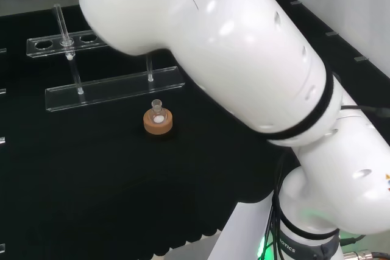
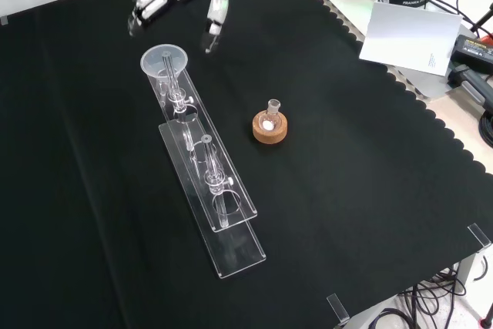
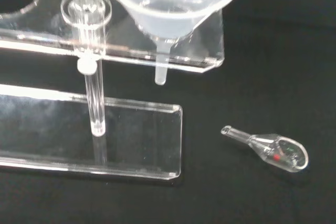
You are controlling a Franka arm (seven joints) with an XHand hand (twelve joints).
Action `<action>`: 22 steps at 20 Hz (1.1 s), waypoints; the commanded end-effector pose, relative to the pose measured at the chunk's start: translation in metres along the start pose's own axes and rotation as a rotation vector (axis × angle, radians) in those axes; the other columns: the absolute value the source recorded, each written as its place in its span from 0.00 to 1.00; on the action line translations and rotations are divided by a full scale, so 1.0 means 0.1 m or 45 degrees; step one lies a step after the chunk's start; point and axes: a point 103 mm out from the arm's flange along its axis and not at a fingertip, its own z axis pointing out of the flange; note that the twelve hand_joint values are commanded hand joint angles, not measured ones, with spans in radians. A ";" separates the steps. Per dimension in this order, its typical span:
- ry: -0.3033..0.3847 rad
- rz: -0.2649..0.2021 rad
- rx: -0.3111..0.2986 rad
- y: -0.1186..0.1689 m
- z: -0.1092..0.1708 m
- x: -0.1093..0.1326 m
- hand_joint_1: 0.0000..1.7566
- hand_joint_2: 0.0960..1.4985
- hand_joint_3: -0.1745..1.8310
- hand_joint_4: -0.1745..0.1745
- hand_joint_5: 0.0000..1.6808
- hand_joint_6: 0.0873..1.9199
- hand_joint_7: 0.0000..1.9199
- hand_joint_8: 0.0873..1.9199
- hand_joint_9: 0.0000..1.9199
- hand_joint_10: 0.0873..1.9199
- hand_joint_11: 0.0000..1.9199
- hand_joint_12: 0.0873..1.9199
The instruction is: Put the funnel back on the funnel stand.
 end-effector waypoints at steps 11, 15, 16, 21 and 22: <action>0.072 0.104 -0.134 -1.23 -0.30 -0.32 0.37 0.57 0.05 0.29 0.19 0.00 0.04 0.34 0.17 0.35 0.16 0.73; 0.082 0.122 -0.131 -1.36 -0.26 -0.36 0.37 0.57 0.05 0.29 0.20 0.00 0.04 0.34 0.18 0.35 0.16 0.72; 0.082 0.125 -0.129 -1.38 -0.25 -0.37 0.37 0.57 0.05 0.29 0.20 0.00 0.04 0.34 0.18 0.35 0.16 0.72; 0.090 0.137 -0.126 -1.47 -0.19 -0.40 0.37 0.58 0.05 0.29 0.20 0.00 0.04 0.34 0.18 0.34 0.17 0.72; 0.091 0.141 -0.127 -1.49 -0.18 -0.41 0.37 0.58 0.05 0.29 0.20 0.00 0.04 0.34 0.18 0.34 0.17 0.72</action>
